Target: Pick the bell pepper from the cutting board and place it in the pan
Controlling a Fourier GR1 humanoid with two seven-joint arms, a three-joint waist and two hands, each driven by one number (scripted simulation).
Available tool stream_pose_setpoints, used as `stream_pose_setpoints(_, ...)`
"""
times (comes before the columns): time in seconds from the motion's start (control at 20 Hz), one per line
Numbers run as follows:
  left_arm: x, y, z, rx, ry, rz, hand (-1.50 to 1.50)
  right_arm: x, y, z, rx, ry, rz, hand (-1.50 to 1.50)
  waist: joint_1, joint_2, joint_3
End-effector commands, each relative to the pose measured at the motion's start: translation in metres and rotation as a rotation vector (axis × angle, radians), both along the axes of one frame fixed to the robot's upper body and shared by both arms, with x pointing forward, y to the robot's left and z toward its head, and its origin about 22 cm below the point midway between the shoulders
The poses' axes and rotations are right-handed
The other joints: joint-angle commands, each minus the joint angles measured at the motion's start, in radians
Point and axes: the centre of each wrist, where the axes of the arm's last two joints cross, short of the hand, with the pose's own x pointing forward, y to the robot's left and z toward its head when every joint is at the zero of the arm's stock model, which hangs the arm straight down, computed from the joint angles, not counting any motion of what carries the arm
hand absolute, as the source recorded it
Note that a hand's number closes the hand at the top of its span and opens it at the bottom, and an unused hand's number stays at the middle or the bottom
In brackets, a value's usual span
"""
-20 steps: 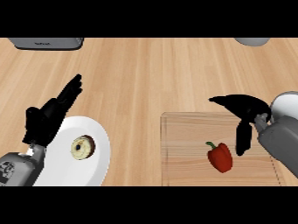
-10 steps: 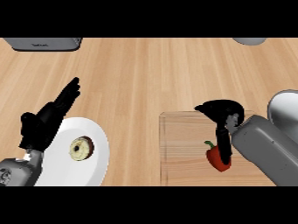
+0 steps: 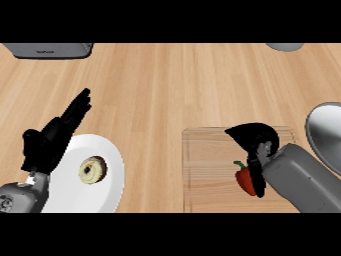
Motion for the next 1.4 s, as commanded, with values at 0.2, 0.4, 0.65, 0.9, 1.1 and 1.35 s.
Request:
stream_pose_setpoints(0.2, 0.004, -0.012, -0.011, 0.002, 0.015, 0.009, 0.00, -0.011, -0.006, -0.011, -0.064, -0.008, -0.019, -1.50, -0.003, 0.001, 0.000)
stream_pose_setpoints(0.4, -0.001, 0.007, -0.002, -0.002, 0.002, -0.016, 0.00, -0.007, -0.018, -0.021, -0.073, -0.017, -0.031, -1.50, 0.001, 0.001, 0.000)
stream_pose_setpoints(0.65, 0.009, 0.011, -0.015, 0.010, -0.002, -0.007, 0.00, -0.025, -0.015, -0.061, -0.049, 0.047, -0.008, -1.50, -0.002, 0.002, 0.000)
stream_pose_setpoints(0.9, 0.011, -0.014, 0.001, 0.003, 0.002, -0.005, 0.00, -0.031, -0.011, -0.065, -0.038, 0.106, 0.103, 1.50, -0.004, 0.002, 0.000)
stream_pose_setpoints(1.1, 0.005, -0.003, 0.009, -0.007, -0.002, 0.005, 0.00, -0.017, -0.015, -0.058, -0.038, 0.095, 0.094, 1.50, 0.003, 0.002, 0.000)
stream_pose_setpoints(1.35, 0.011, -0.018, -0.019, 0.006, 0.014, 0.002, 0.00, -0.030, -0.009, -0.044, -0.001, 0.014, 0.129, 1.50, -0.007, 0.002, 0.000)
